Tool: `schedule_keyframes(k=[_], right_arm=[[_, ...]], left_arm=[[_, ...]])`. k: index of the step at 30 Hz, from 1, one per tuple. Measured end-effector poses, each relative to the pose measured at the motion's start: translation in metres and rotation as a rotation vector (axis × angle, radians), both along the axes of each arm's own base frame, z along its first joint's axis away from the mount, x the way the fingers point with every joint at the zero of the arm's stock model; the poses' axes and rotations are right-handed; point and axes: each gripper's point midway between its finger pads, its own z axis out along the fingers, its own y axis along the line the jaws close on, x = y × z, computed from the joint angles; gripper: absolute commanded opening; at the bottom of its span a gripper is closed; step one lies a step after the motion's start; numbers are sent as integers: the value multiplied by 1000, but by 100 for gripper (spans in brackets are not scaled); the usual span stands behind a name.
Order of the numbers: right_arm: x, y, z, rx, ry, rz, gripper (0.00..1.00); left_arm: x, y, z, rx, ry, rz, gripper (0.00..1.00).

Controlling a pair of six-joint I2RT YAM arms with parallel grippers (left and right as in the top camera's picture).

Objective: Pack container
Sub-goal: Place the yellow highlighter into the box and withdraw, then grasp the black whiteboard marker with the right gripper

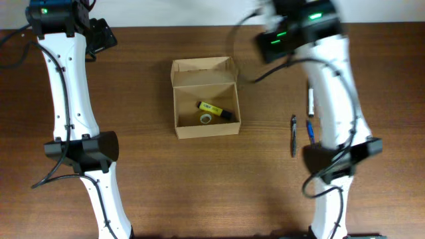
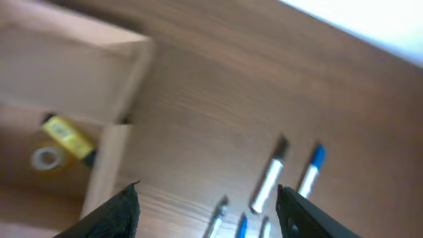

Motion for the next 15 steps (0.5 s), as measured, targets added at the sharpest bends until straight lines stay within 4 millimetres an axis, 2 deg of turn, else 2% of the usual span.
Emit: schedule_keyframes(k=[1,2,3,5,7,10,15], right_arm=[[4,-31,-5,20,16,-71,65],[8,-86,-21,53,52,-199,65],[5,-116,-34,70,88,-267,64],[-1,-142,-66,121,165,-334,63],[-15,-149,-126,159,303,-373,63],[-20,-141,-206,190,359,-381,63],[-39,-136,-253,202,417,-410,60]], left_arm=[[0,0,0,0,0,0,100],[0,0,0,0,0,0,100],[0,0,0,0,1,0,100],[0,0,0,0,0,0,100],[0,0,0,0,0,0,100],[0,0,0,0,1,0,100],[0,0,0,0,0,0,100]])
